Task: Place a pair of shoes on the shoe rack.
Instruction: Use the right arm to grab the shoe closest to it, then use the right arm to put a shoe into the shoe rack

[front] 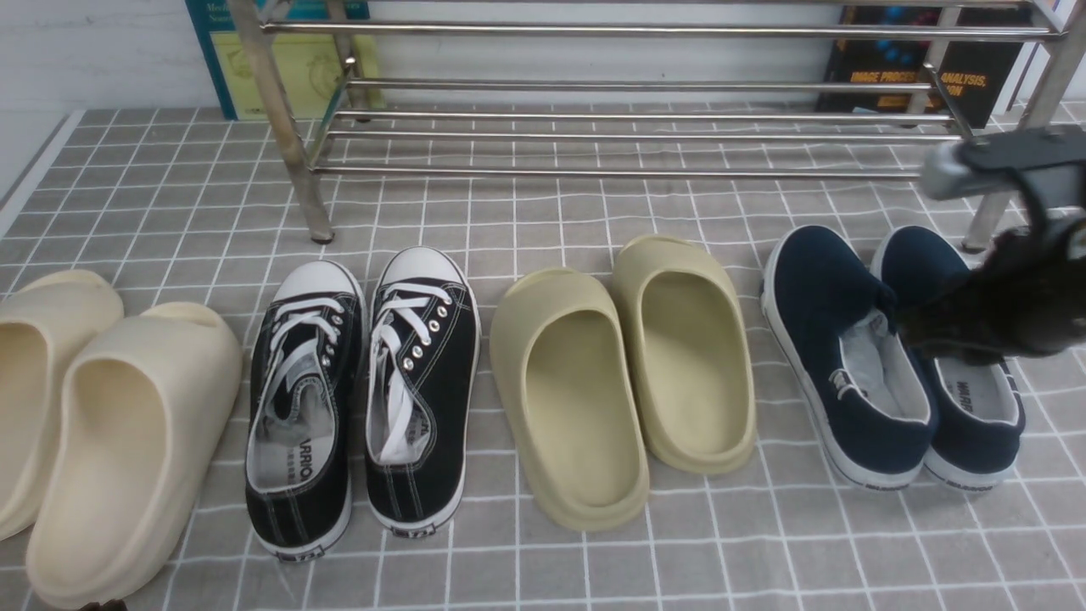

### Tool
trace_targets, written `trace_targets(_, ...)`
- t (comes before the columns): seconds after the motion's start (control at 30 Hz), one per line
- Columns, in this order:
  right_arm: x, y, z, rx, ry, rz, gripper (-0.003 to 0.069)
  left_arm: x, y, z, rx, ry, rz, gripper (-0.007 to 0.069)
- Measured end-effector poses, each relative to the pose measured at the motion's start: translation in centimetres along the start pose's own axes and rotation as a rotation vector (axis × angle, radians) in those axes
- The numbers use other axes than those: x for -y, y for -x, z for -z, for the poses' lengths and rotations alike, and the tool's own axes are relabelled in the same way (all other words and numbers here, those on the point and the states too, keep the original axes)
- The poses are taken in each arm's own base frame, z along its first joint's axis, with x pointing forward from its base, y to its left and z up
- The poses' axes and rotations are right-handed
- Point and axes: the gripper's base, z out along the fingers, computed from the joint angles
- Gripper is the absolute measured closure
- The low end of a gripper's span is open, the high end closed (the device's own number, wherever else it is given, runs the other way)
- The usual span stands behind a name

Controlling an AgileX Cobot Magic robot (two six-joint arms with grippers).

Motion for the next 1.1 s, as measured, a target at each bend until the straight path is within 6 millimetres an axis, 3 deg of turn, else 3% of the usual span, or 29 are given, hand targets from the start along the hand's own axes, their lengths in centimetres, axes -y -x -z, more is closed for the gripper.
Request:
trace_targets(0.03, -0.1, 0.0, -0.2, -0.003, 0.002, 0.003, 0.0363, 0.0, 0.0, 0.0, 0.000, 0.000, 0.000, 0.0531)
trace_targets(0.13, -1.2, -0.2, -3.3, -0.050, 0.013, 0.038, 0.0232, 0.0, 0.0, 0.0, 0.000, 0.000, 0.000, 0.0529)
trace_targets(0.23, -1.3, -0.4, -6.2, -0.065, 0.005, 0.059, 0.0208, 0.0, 0.0, 0.0, 0.000, 0.000, 0.000, 0.0526)
trace_targets(0.3, -1.1, -0.6, -8.3, -0.081, -0.006, 0.069, 0.0263, 0.0, 0.0, 0.0, 0.000, 0.000, 0.000, 0.0525)
trace_targets(0.4, -1.0, -0.9, -9.7, -0.093, -0.012, 0.074, 0.0431, 0.0, 0.0, 0.0, 0.000, 0.000, 0.000, 0.0523)
trace_targets(0.43, -1.0, -0.9, -9.8, -0.093, -0.012, 0.076, 0.0447, 0.0, 0.0, 0.0, 0.000, 0.000, 0.000, 0.0523)
trace_targets(0.47, -1.0, -0.9, -9.8, -0.093, -0.013, 0.076, 0.0576, 0.0, 0.0, 0.0, 0.000, 0.000, 0.000, 0.0522)
trace_targets(0.53, -1.1, -0.6, -9.4, -0.093, -0.012, 0.077, 0.0615, 0.0, 0.0, 0.0, 0.000, 0.000, 0.000, 0.0520)
trace_targets(0.6, -1.1, -0.4, -8.9, -0.102, -0.011, 0.077, 0.0613, 0.0, 0.0, 0.0, 0.000, 0.000, 0.000, 0.0518)
trace_targets(0.8, -1.8, 2.1, -3.8, -0.089, 0.013, 0.070, 0.0612, 0.0, 0.0, 0.0, 0.000, 0.000, 0.000, 0.0512)
trace_targets(0.9, -2.1, 3.4, -2.4, -0.057, 0.018, 0.072, 0.0612, 0.0, 0.0, 0.0, 0.000, 0.000, 0.000, 0.0510)
trace_targets(1.1, -2.3, 6.4, -1.7, 0.033, 0.001, 0.103, 0.0612, 0.0, 0.0, 0.0, 0.000, 0.000, 0.000, 0.0508)
